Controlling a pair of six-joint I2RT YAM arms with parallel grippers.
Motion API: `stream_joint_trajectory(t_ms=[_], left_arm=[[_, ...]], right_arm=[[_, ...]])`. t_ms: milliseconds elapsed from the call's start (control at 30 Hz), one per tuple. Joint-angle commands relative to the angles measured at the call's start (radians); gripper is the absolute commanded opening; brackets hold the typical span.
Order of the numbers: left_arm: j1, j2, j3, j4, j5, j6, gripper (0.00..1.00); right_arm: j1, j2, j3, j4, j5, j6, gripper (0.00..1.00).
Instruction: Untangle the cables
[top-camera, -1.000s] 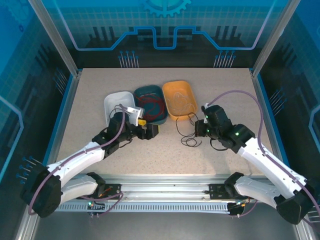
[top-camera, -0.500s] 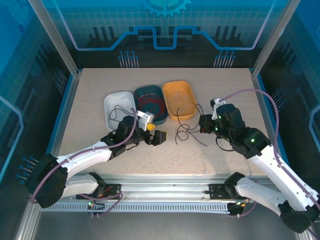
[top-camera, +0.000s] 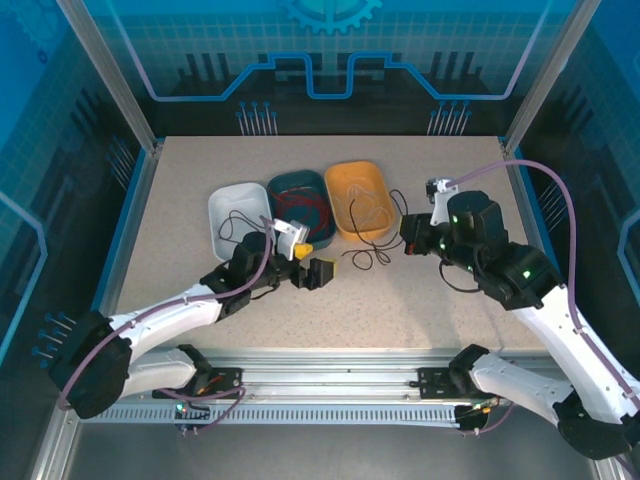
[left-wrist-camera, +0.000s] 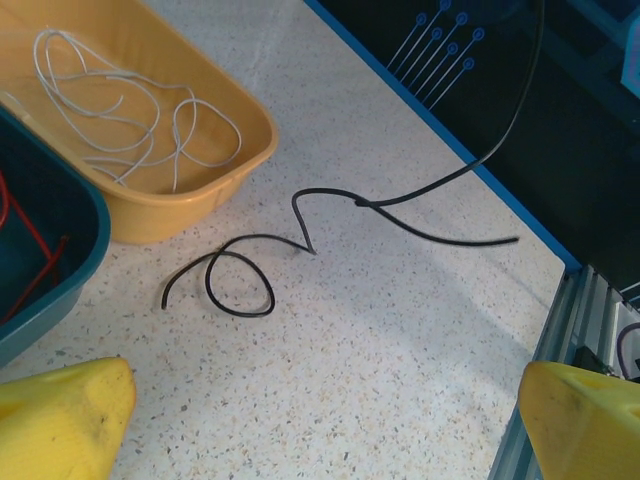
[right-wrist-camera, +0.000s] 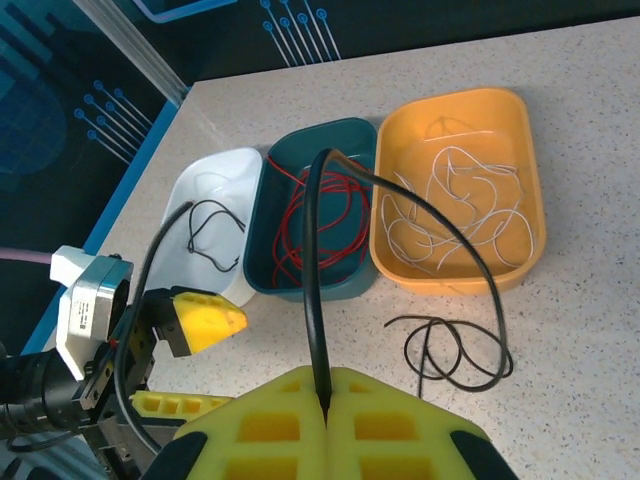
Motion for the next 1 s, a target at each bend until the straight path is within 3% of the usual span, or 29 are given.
stream_joint_trajectory(t_ms=[0, 433, 833, 967], left_arm=[[-0.008, -0.035, -0.012, 0.025, -0.023, 0.03, 0.99], [-0.007, -0.125, -0.003, -0.053, -0.108, 0.055, 0.99], [0.008, -0.29, 0.0, -0.272, -0.471, 0.005, 0.99], [0.059, -0.336, 0.032, -0.426, -0.598, -0.03, 0.99]], right_arm=[[-0.003, 0.035, 0.049, -0.107, -0.013, -0.029, 0.01], [-0.001, 0.045, 0.186, -0.305, 0.118, -0.072, 0.01], [0.022, 0.13, 0.224, -0.217, 0.013, -0.109, 0.01], [0.062, 0.201, 0.259, -0.164, -0.019, -0.124, 0.01]])
